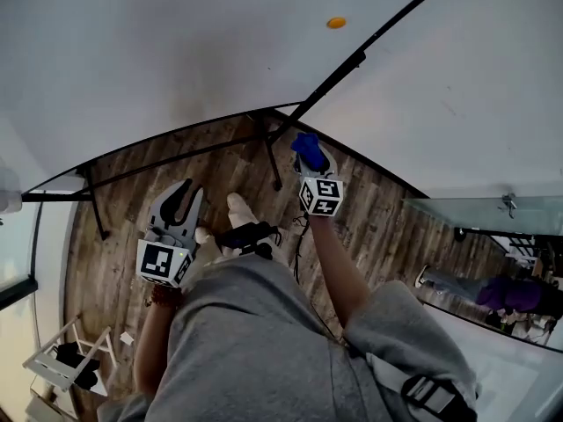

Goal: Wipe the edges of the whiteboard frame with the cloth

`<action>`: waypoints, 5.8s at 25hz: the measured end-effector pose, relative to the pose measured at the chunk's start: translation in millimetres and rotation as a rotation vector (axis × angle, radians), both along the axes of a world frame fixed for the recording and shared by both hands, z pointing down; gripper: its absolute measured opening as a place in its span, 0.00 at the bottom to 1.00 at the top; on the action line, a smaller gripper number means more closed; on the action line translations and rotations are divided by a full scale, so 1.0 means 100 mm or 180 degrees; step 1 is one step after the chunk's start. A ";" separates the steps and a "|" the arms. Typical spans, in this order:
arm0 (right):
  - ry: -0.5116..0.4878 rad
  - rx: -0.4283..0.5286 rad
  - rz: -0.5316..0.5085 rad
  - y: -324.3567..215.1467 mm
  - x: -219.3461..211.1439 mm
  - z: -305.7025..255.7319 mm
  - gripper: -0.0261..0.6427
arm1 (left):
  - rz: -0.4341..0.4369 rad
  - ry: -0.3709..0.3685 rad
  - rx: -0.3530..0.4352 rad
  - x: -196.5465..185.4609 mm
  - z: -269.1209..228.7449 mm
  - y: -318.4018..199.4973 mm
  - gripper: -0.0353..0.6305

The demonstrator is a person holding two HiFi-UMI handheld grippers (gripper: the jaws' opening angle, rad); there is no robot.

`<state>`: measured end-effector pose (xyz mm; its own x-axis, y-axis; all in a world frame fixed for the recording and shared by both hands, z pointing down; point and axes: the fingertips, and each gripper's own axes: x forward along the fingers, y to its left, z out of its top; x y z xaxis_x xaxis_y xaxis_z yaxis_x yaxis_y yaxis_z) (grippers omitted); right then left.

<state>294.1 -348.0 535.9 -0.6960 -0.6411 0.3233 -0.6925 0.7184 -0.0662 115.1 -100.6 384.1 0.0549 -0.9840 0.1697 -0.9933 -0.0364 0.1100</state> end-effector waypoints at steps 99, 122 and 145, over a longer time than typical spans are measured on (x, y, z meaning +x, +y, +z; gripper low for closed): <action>0.0117 -0.0507 -0.0327 -0.57 -1.91 1.33 0.26 | 0.0502 0.0148 -0.0658 -0.85 0.52 -0.87 0.15; 0.0134 -0.0325 0.0056 -0.12 -2.20 1.25 0.26 | 0.1519 0.0183 -0.0766 -0.78 0.67 -0.31 0.15; 0.0079 -0.0309 -0.0009 0.34 -2.51 1.19 0.25 | 0.1473 0.0214 -0.0812 -0.87 0.78 0.29 0.15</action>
<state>42.8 -313.8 655.3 -0.6887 -0.6041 0.4011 -0.6928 0.7113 -0.1184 28.5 -71.8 462.3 0.4925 -0.7822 0.3816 -0.8701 -0.4330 0.2354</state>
